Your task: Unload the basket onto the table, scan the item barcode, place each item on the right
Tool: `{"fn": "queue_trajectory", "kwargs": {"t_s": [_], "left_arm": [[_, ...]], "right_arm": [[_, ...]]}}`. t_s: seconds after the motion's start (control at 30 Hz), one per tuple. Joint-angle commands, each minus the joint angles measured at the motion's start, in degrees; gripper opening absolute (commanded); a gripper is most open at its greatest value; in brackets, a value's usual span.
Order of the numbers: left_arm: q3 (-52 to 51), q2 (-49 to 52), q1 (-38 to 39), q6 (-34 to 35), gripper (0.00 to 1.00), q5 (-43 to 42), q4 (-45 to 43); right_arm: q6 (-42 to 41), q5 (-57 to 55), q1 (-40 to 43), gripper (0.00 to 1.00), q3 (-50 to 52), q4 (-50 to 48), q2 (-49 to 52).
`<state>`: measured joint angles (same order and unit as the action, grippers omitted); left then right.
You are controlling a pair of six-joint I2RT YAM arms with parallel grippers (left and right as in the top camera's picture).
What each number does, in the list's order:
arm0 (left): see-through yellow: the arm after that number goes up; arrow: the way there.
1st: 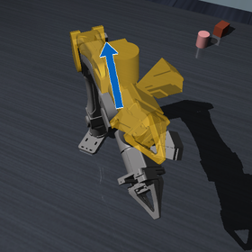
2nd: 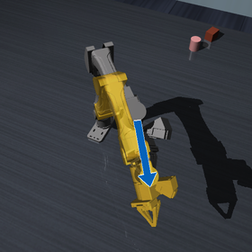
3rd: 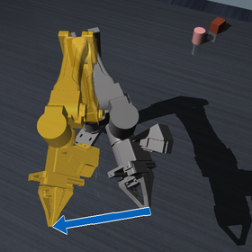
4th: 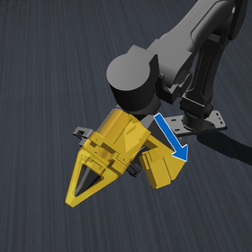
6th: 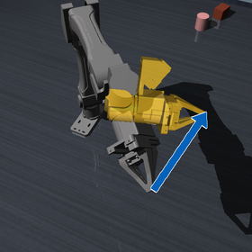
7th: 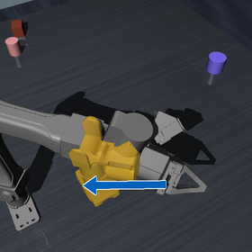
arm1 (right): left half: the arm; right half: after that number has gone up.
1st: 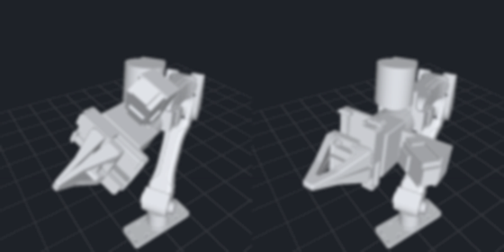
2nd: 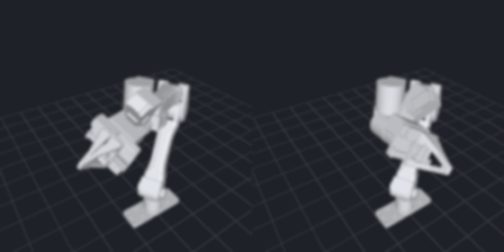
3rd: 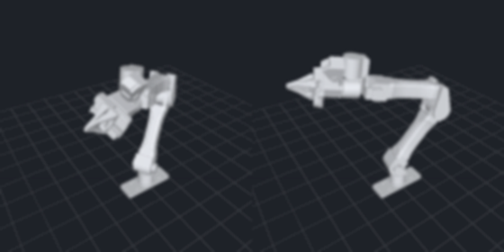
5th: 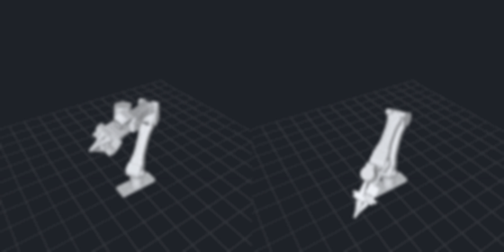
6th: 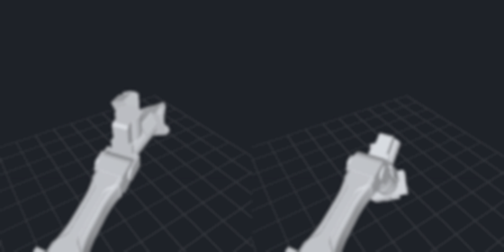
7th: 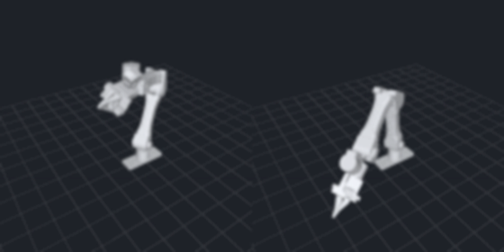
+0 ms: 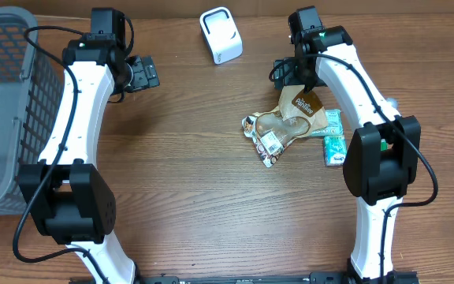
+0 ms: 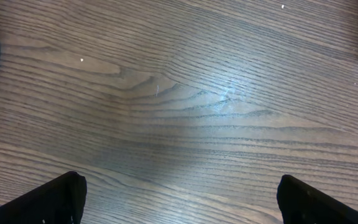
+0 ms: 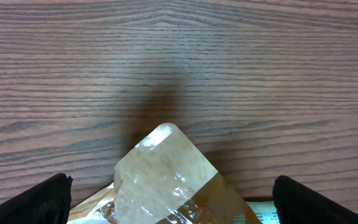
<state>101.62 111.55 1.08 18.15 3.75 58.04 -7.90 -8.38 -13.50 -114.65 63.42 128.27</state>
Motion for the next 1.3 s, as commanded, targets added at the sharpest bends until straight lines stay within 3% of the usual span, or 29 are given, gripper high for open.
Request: {"fn": "queue_trajectory", "kwargs": {"t_s": [0.0,0.33,0.93,1.27], "left_arm": [[0.74,-0.26,0.11,0.28,1.0,0.74,-0.02],[0.74,-0.26,0.11,0.28,1.0,0.74,-0.02],[0.74,-0.26,0.11,0.28,1.0,0.74,-0.02],[0.74,-0.26,0.11,0.26,1.0,0.74,-0.02]], "right_arm": [[-0.48,-0.59,0.07,1.0,0.07,-0.35,-0.2],[-0.48,-0.57,-0.07,1.0,0.07,-0.33,-4.59],[-0.48,-4.9,-1.11,1.0,0.07,-0.11,-47.95],[-0.46,-5.73,-1.11,1.0,0.07,4.94,-64.22]]}}
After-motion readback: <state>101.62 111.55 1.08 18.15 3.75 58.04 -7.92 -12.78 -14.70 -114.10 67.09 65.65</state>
